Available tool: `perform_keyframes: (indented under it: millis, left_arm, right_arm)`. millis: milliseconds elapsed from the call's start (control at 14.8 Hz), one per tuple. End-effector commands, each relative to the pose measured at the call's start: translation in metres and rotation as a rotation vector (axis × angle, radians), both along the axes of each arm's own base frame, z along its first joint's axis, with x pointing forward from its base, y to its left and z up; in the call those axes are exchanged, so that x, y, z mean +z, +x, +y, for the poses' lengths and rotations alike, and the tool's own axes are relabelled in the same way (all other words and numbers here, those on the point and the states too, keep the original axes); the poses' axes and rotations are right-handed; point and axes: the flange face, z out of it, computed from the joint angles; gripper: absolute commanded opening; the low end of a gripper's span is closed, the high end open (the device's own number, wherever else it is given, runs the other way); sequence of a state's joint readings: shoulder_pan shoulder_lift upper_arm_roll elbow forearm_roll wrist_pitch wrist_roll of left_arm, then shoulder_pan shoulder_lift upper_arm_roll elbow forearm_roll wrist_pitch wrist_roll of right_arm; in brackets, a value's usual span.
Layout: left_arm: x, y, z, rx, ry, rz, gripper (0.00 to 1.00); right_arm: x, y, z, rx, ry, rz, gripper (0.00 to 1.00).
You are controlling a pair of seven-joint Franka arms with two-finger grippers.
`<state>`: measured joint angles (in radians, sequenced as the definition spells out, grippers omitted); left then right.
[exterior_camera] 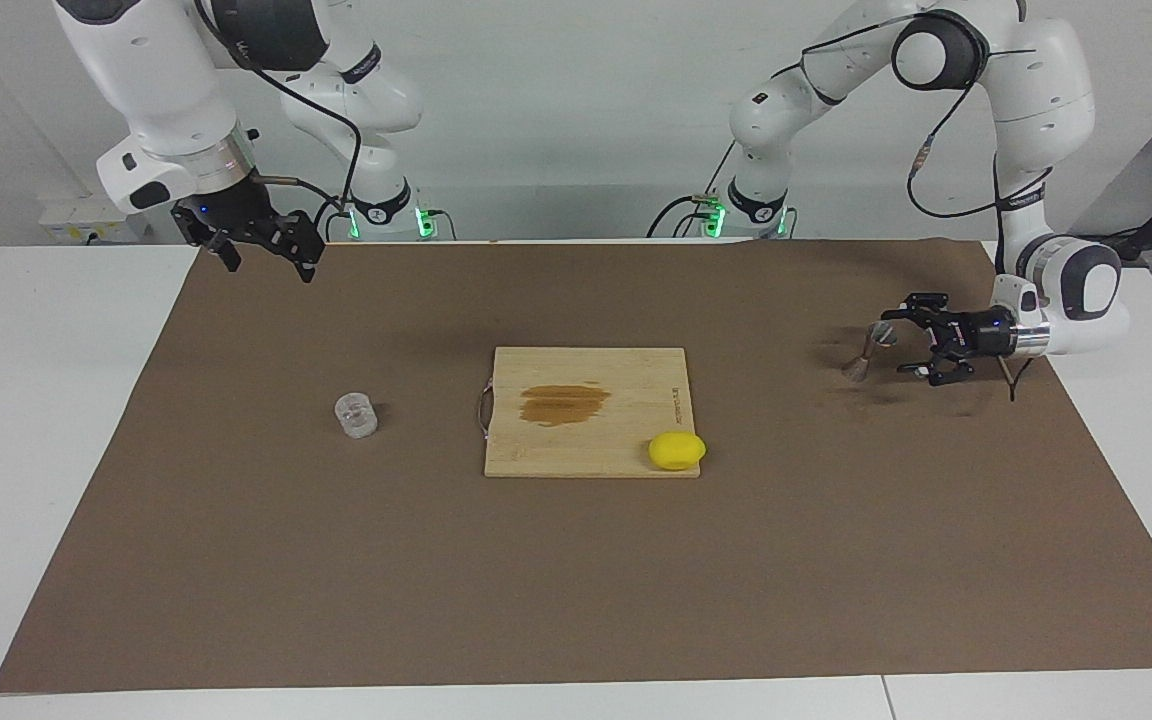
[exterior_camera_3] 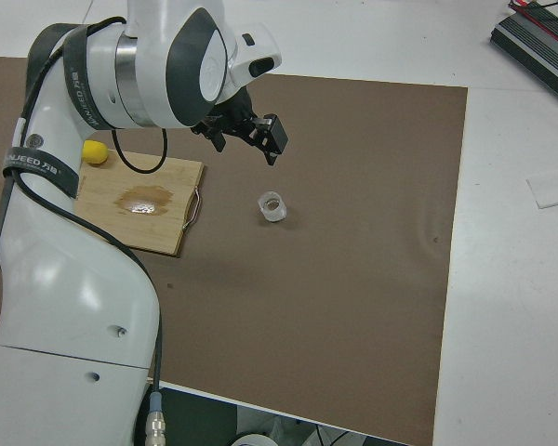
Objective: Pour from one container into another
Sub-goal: 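Lower the left gripper around the metal cup and close it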
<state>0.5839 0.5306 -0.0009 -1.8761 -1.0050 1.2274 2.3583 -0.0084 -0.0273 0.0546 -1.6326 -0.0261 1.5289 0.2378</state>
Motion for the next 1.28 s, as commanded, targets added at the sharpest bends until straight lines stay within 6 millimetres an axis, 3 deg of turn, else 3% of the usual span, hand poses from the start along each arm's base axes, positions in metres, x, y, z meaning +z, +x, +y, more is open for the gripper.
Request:
perform_keyframes:
  millis: [0, 540, 810, 1080, 1214]
  left_arm:
    - [-0.0008, -0.0107, -0.0008, -0.025, 0.017, -0.008, 1.0]
    - [-0.0018, -0.0132, -0.0037, -0.028, 0.008, -0.002, 0.98]
    - [-0.0028, -0.0157, -0.0047, -0.029, 0.0, 0.002, 0.75]
    - [-0.004, -0.016, -0.0057, -0.029, 0.001, 0.006, 0.69]
    - [-0.0042, -0.0165, -0.0041, -0.025, 0.003, 0.006, 0.61]
  right_arm:
    - [-0.0002, -0.005, -0.003, 0.014, -0.006, -0.012, 1.0]
    - [-0.0002, -0.005, -0.003, 0.014, -0.006, -0.012, 1.0]
    - [-0.0002, -0.0049, -0.0038, 0.013, -0.006, -0.012, 1.0]
    - [-0.0002, -0.0049, -0.0038, 0.013, -0.006, -0.012, 1.0]
    - [-0.0002, -0.005, -0.003, 0.014, -0.006, -0.012, 1.0]
